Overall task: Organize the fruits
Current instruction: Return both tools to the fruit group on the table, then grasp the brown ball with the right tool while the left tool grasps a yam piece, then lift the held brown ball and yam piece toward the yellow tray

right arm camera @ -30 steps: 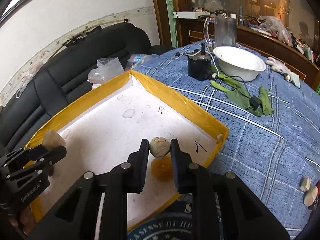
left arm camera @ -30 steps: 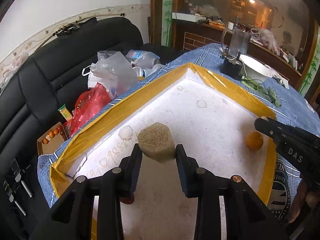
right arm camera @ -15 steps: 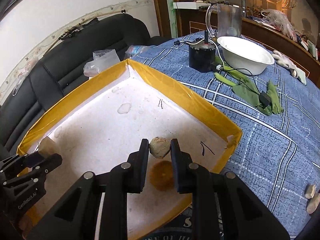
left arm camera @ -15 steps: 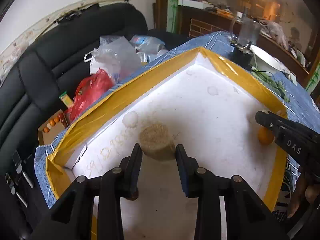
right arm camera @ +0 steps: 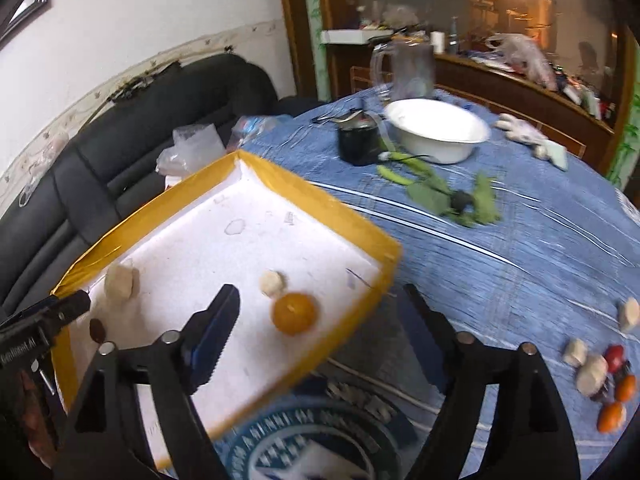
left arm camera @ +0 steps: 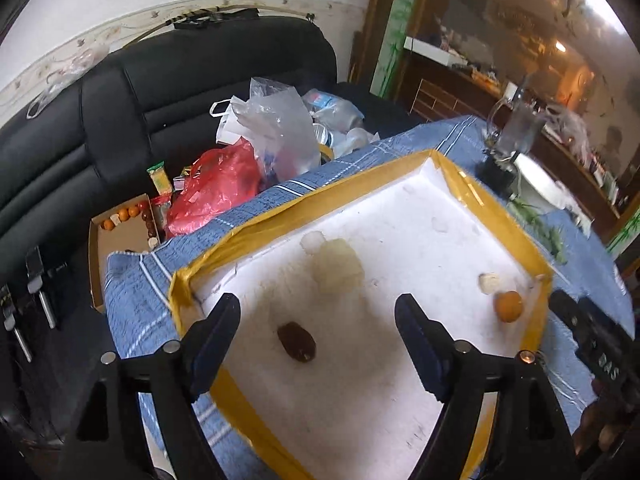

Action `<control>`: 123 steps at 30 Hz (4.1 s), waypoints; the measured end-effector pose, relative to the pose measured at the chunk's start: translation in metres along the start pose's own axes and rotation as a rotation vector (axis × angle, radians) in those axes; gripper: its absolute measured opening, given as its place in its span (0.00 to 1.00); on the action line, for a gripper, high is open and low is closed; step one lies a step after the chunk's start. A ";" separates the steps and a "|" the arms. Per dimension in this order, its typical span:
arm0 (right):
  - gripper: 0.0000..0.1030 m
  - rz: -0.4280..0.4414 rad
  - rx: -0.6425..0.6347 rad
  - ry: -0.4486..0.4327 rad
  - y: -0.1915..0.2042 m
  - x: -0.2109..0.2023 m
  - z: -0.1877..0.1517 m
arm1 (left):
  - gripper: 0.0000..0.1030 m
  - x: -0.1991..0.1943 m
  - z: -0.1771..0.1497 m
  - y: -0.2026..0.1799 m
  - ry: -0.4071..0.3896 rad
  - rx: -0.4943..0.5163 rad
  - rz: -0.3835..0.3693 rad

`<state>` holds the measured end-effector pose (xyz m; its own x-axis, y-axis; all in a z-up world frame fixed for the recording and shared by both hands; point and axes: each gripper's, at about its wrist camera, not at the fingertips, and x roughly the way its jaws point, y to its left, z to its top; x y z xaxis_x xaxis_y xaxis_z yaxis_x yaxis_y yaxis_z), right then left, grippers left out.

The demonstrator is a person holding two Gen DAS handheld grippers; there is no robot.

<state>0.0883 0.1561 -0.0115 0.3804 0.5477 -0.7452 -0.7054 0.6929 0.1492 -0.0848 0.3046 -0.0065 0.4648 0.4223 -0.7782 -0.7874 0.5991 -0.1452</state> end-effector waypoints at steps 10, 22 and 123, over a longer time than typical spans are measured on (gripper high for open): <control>0.87 -0.129 0.128 -0.068 -0.082 -0.087 -0.064 | 0.79 -0.024 -0.029 -0.060 -0.017 0.141 -0.120; 0.87 -0.404 0.332 0.017 -0.235 -0.145 -0.164 | 0.79 -0.024 -0.086 -0.171 0.007 0.490 -0.214; 0.29 -0.405 0.314 0.054 -0.284 -0.113 -0.154 | 0.32 -0.024 -0.139 -0.262 0.065 0.731 -0.638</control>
<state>0.1536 -0.1745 -0.0700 0.5488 0.1868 -0.8148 -0.2909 0.9565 0.0233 0.0536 0.0426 -0.0346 0.6762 -0.1534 -0.7205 0.0610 0.9864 -0.1528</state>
